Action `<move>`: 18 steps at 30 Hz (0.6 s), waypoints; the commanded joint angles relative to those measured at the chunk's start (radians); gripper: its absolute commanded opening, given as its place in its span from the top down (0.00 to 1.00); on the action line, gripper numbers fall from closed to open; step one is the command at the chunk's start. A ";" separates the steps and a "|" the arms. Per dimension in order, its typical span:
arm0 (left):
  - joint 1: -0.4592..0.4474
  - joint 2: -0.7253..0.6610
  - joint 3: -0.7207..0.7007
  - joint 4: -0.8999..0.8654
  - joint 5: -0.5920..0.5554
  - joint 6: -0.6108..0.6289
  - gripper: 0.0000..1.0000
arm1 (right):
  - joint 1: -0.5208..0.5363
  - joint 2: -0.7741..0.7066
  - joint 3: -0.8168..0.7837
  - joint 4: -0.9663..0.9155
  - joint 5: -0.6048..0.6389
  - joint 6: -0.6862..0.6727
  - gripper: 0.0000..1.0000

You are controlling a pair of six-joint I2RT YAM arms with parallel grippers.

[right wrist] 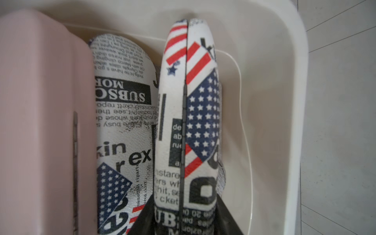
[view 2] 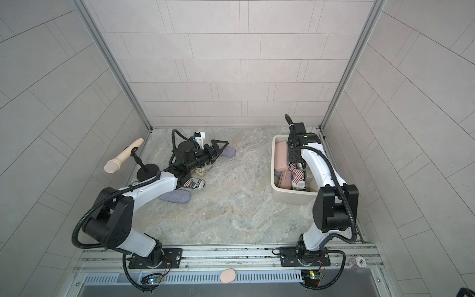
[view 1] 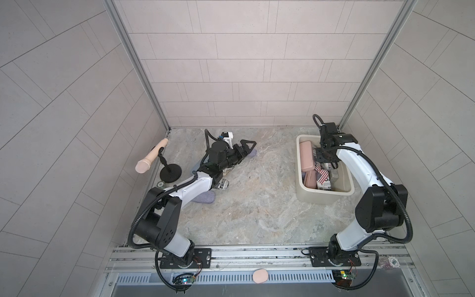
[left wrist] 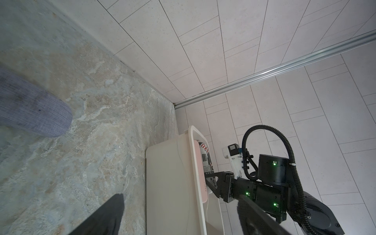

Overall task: Put the glasses cases into the storage boxes
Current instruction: Place the glasses case in the storage box.

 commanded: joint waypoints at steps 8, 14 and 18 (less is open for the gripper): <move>0.003 0.003 0.038 -0.011 0.026 0.006 0.05 | 0.016 -0.105 -0.016 0.029 -0.082 0.006 0.44; 0.007 -0.007 0.044 -0.036 0.022 0.023 0.05 | 0.015 -0.161 -0.055 0.061 -0.108 0.047 0.46; 0.009 -0.009 0.048 -0.054 0.017 0.033 0.05 | 0.005 -0.181 -0.110 0.153 -0.069 0.078 0.58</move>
